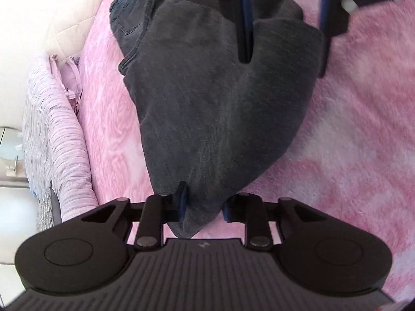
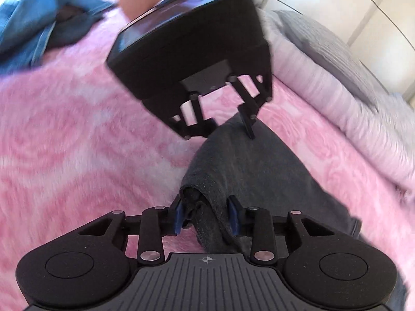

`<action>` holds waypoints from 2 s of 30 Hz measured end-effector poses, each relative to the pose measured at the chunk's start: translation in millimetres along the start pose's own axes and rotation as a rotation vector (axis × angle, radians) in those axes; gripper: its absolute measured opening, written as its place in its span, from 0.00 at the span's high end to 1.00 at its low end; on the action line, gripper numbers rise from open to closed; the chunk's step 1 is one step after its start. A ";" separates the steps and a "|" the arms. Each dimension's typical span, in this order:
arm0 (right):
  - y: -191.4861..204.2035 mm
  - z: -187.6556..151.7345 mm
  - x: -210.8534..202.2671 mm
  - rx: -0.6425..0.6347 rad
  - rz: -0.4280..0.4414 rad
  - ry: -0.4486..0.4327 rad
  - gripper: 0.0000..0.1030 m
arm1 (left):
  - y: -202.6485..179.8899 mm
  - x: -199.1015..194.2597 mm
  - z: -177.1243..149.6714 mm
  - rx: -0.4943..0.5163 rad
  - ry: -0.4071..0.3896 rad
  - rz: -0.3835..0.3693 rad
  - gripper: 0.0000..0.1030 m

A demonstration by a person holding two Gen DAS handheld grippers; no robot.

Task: Fold clothes

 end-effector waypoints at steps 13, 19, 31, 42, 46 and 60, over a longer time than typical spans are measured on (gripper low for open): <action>2.9 -20.8 32.6 -0.116 -0.245 0.039 0.36 | 45.3 -14.5 13.5 -0.257 -0.009 -0.029 0.87; -9.7 -8.5 15.2 0.023 -0.117 0.017 0.84 | 36.2 -34.0 13.3 -0.266 0.005 0.004 0.89; -1.1 46.7 -63.8 0.315 0.033 -0.134 0.85 | 20.2 -200.3 7.3 -0.356 0.136 0.024 0.89; -149.0 19.9 -141.1 0.911 0.012 -0.375 0.86 | 183.7 -140.8 152.6 -0.275 0.046 0.182 0.88; -210.0 -15.4 -157.5 1.127 0.008 -0.426 0.86 | 212.1 -59.4 207.6 -0.322 0.009 0.129 0.83; -317.6 -248.7 -111.4 1.724 0.033 -0.180 0.79 | 206.5 86.9 232.1 -0.717 0.117 -0.089 0.75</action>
Point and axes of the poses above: each gripper's, at about its wrist camera, not at the fingertips, and x roughly the way its jaws point, y to its left, z to its top, the point moved 5 cm from there along x, roughly the way its jaws point, and after that the axes turned 8 degrees about -y, right-handed, at the moved point
